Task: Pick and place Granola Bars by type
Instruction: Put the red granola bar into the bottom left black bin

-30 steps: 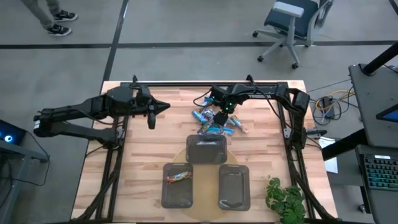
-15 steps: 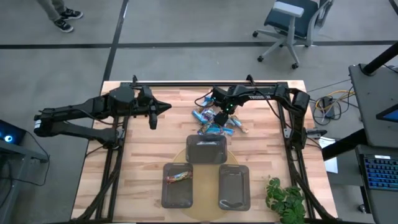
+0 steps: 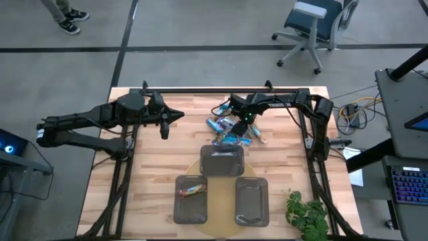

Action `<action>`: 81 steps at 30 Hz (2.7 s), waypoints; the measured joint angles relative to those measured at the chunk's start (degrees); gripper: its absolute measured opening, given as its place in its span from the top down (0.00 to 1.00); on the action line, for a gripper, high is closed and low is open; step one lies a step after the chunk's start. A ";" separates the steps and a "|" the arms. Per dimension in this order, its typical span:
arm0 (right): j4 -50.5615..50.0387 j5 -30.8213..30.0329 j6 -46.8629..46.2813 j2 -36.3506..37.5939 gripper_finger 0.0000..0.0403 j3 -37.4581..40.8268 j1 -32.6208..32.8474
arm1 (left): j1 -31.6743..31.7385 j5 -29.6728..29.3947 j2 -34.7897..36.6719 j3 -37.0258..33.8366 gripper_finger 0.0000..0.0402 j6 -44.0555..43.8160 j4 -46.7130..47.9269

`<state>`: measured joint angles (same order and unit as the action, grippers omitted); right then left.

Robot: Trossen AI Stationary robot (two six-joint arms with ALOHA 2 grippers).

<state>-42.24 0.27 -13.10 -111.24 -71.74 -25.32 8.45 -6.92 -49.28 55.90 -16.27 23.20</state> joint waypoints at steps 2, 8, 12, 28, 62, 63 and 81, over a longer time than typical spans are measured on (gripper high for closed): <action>0.17 0.02 -0.02 0.00 0.70 0.17 0.02 | 0.00 -0.02 0.00 0.00 1.00 0.00 0.00; 0.84 0.11 -0.17 0.00 0.82 0.16 0.02 | 0.00 -0.01 0.00 0.07 1.00 0.00 -0.04; 0.92 0.20 -0.02 0.00 0.87 0.12 0.02 | 0.00 0.00 0.00 0.09 1.00 0.00 -0.02; 0.54 0.18 0.22 0.04 0.89 -0.25 -0.24 | 0.00 0.00 0.00 0.26 1.00 0.00 -0.02; -11.02 13.30 10.44 9.24 0.93 -27.54 1.50 | 0.00 0.04 8.57 0.15 1.00 2.69 10.47; -10.70 14.28 10.55 9.88 0.93 -28.31 1.95 | -0.02 0.05 9.15 0.15 1.00 2.66 11.07; -0.07 19.82 9.84 14.56 0.93 -39.66 14.82 | 0.00 -0.87 16.59 0.09 1.00 2.87 13.60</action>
<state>-42.31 20.10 -3.27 -96.68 -111.39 -10.51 8.45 -7.79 -32.69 55.99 -13.40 36.80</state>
